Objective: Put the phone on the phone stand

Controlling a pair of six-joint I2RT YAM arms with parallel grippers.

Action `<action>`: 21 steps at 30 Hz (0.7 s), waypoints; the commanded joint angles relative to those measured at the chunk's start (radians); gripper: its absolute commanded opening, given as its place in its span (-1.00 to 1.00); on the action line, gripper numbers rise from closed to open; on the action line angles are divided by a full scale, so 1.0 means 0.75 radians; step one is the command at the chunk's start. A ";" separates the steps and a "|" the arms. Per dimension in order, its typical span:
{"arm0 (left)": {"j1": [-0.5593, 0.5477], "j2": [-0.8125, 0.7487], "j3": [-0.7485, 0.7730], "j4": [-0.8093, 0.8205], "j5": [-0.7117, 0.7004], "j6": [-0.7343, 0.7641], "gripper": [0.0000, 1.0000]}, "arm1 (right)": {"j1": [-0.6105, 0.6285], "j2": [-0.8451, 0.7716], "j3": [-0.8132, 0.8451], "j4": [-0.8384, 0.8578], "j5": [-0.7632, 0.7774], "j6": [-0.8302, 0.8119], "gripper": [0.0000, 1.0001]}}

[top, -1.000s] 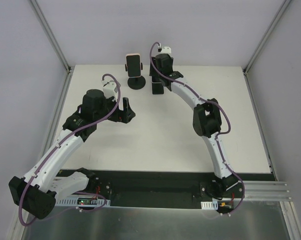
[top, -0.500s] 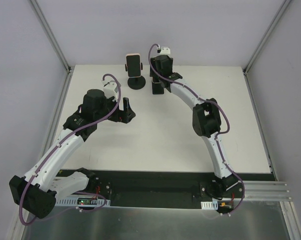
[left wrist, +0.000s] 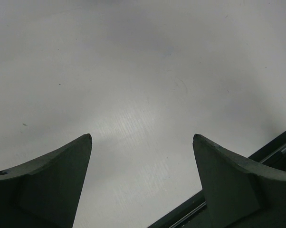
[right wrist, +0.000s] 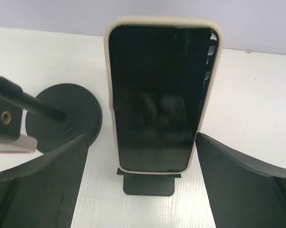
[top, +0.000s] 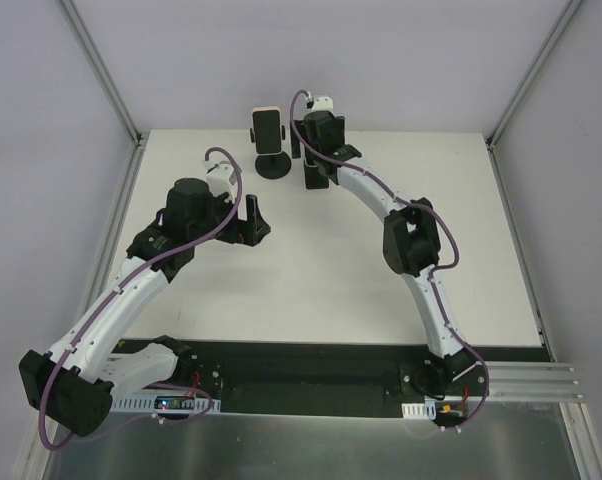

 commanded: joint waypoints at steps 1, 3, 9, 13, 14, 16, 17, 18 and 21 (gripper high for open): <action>0.019 -0.051 -0.003 0.031 -0.045 0.005 0.73 | 0.016 -0.180 0.113 -0.158 0.036 -0.063 0.93; 0.021 -0.063 -0.013 0.039 -0.066 0.009 0.73 | 0.016 -0.282 0.056 -0.234 0.071 -0.065 0.93; 0.021 -0.088 -0.030 0.050 -0.123 0.027 0.75 | 0.014 -0.713 -0.283 -0.394 0.224 -0.035 0.93; 0.021 -0.084 -0.034 0.052 -0.141 0.033 0.75 | 0.018 -1.162 -0.979 -0.429 0.110 0.033 0.93; 0.023 -0.081 -0.038 0.054 -0.143 0.035 0.75 | 0.024 -1.249 -1.105 -0.420 0.075 0.047 0.93; 0.023 -0.071 -0.038 0.060 -0.137 0.033 0.75 | 0.047 -1.435 -1.391 -0.374 -0.006 0.065 0.93; 0.023 -0.067 -0.042 0.064 -0.129 0.031 0.75 | 0.081 -1.636 -1.650 -0.335 -0.023 0.088 0.93; 0.023 -0.057 -0.042 0.066 -0.125 0.031 0.75 | 0.098 -1.748 -1.762 -0.316 -0.041 0.108 0.93; 0.023 -0.067 -0.052 0.094 -0.078 0.037 0.74 | 0.128 -2.204 -2.106 -0.291 -0.223 0.251 0.93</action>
